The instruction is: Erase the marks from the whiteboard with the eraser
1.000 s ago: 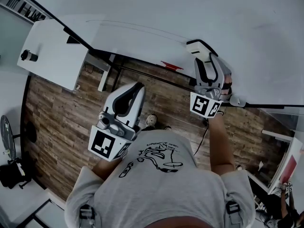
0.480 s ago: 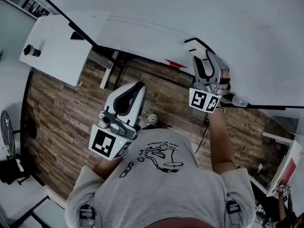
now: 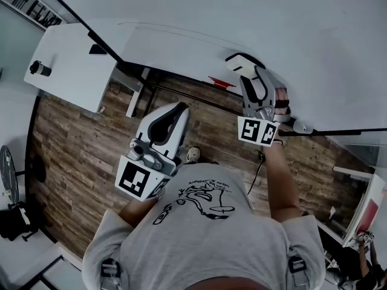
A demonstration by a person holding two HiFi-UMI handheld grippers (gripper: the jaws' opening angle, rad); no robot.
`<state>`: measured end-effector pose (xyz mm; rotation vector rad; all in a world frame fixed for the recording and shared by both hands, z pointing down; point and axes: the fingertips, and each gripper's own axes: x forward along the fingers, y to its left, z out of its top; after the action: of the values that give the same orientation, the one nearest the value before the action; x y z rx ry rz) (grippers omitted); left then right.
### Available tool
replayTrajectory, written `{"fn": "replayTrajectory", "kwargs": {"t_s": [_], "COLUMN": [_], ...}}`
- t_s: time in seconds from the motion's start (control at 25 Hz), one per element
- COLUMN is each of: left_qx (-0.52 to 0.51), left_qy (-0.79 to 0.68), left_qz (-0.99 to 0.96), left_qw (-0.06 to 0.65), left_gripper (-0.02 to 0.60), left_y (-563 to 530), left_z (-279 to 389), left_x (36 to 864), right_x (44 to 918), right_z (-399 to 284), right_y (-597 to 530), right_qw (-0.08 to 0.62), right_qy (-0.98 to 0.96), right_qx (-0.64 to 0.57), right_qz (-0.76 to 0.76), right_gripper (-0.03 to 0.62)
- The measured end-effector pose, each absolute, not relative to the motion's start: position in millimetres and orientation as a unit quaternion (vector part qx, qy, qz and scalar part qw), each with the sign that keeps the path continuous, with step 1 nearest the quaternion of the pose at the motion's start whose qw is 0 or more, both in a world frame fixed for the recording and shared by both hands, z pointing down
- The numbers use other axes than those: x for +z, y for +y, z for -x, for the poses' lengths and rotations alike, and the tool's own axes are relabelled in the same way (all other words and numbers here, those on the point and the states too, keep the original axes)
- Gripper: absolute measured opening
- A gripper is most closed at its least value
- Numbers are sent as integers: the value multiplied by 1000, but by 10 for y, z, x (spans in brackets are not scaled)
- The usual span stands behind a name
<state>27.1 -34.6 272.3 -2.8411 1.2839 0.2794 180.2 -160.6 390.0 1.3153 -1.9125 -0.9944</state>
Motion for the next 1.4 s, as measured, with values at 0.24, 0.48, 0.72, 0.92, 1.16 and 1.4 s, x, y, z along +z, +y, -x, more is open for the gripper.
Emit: {"fn": "replayTrajectory", "kwargs": {"t_s": [0.24,0.48,0.72,0.92,1.16,1.4], "left_qx": [94,99,101,101,103,101], "left_qy": [401,404,408,413,412,412], "left_qz": [911,909,907,905,905,905], "left_qw": [8,5,5,0,-1,-4], "left_gripper": [35,35,35,35,35,35], "left_y": [-373,-440,-467,-516,-527,-565], "left_z": [-257,-175,-71,31,95,115], "left_x": [2699,2713,2713,2751,2742,2771], "right_x": [3175,2759,2826,2891,2923,3045], "right_z": [-2009,-2076,-2078,-2025,-1980,-1846], "right_y": [-1400,-1555,-1753,-1813,-1826,-1878], "right_qw": [240,218,231,230,231,238], "right_qy": [-706,-686,-675,-674,-671,-678], "right_qx": [-379,-390,-380,-374,-373,-375], "right_qz": [-548,-574,-589,-594,-598,-585], "right_gripper": [229,229,230,230,230,230]}}
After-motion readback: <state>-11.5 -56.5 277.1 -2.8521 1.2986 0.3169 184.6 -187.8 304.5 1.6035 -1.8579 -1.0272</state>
